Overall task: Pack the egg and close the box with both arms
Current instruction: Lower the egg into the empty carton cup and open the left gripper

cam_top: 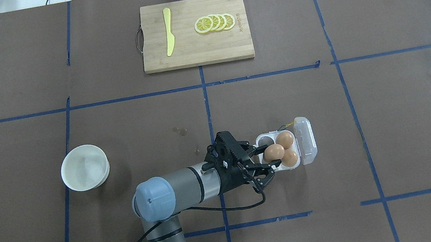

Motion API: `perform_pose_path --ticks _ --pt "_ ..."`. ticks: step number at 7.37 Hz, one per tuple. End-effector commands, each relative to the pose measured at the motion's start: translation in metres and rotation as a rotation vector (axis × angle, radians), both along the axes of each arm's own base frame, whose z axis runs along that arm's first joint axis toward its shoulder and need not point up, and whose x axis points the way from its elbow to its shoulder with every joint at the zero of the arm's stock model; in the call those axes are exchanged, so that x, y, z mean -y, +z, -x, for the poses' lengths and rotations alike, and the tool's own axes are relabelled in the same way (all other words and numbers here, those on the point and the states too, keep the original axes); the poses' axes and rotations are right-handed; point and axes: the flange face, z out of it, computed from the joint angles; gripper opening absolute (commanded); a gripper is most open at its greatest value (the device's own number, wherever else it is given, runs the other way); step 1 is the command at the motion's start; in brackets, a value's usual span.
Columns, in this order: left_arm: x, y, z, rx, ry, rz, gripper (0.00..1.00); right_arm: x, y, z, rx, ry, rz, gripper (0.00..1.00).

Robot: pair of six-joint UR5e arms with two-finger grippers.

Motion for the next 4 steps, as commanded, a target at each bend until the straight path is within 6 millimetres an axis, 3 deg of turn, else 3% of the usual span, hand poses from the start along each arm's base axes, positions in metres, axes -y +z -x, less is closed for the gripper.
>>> perform_pose_path --ticks 1,4 --pt "-0.0006 -0.0027 -0.0005 -0.002 0.002 -0.001 0.46 0.0 0.0005 0.0001 0.001 0.0 0.001 1.0" --pt "-0.0009 -0.0034 -0.0002 -0.004 0.003 -0.002 0.69 0.0 0.0006 0.0 0.0 0.0 0.001 1.0"
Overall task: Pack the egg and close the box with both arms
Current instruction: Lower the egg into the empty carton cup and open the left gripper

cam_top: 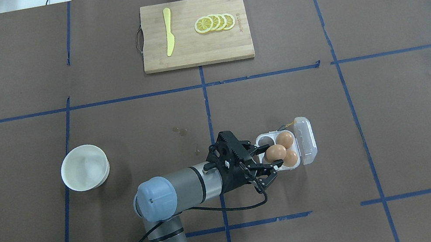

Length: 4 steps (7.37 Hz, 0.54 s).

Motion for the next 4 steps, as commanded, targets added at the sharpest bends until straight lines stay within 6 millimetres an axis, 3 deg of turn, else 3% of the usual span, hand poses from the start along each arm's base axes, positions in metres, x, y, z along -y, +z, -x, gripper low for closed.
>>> perform_pose_path --ticks 1,2,3,4 --pt "-0.0001 -0.0002 0.0001 0.0 0.001 0.0 0.73 0.0 0.0 0.0 0.0 0.0 0.0 1.0" --pt "-0.0001 -0.0002 0.0001 0.0 0.001 0.0 0.77 0.0007 -0.0007 0.0 0.0 0.0 -0.001 1.0" --pt "-0.0003 -0.0015 0.0008 -0.004 0.001 0.0 0.92 0.0007 -0.0008 0.0001 0.001 0.0 -0.001 1.0" --pt "0.0022 -0.0063 0.0038 -0.002 -0.001 0.005 0.99 0.0014 -0.0023 0.0002 0.002 0.001 -0.003 1.0"
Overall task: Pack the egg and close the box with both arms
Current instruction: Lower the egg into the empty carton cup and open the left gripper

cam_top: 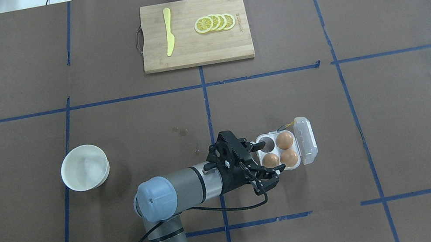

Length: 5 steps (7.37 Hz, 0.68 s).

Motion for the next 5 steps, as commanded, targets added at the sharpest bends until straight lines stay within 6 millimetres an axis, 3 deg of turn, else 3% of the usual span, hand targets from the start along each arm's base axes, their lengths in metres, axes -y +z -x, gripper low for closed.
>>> perform_pose_path --ticks 1,3,5 --pt "0.007 -0.021 0.01 0.03 -0.001 0.024 0.99 0.001 -0.002 0.0 0.001 0.001 -0.003 1.0" --pt "0.021 -0.047 0.039 0.112 0.055 0.052 1.0 0.002 -0.003 0.0 0.001 0.001 -0.005 1.0" --pt "0.032 -0.033 0.103 0.288 0.095 0.136 1.0 0.002 -0.003 0.0 0.002 0.0 -0.005 1.0"
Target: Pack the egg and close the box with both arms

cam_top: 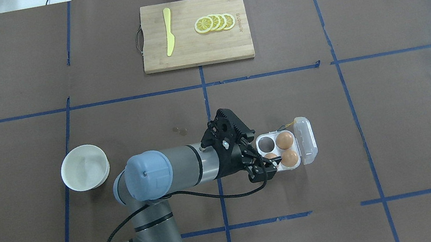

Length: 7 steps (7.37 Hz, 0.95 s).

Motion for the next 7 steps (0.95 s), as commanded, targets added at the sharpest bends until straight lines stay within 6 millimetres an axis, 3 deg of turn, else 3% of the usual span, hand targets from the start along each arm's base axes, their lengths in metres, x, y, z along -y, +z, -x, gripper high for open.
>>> perform_pose_path --ticks 1,3,4,5,7 --pt "0.024 0.004 0.072 0.21 0.037 0.102 1.0 -0.001 -0.001 -0.001 0.001 0.001 -0.001 1.0" --pt "0.075 -0.003 0.143 0.397 -0.008 0.243 1.0 -0.001 0.0 0.0 0.001 0.0 0.0 1.0" --pt "0.121 0.005 0.191 0.481 -0.1 0.325 1.0 -0.002 0.002 -0.001 0.0 0.0 0.004 1.0" --pt "0.166 0.013 0.255 0.525 -0.205 0.408 0.99 -0.003 0.003 0.0 -0.001 -0.001 0.005 1.0" --pt "0.199 0.037 0.351 0.656 -0.281 0.448 1.0 -0.011 0.012 -0.001 0.003 -0.005 0.02 1.0"
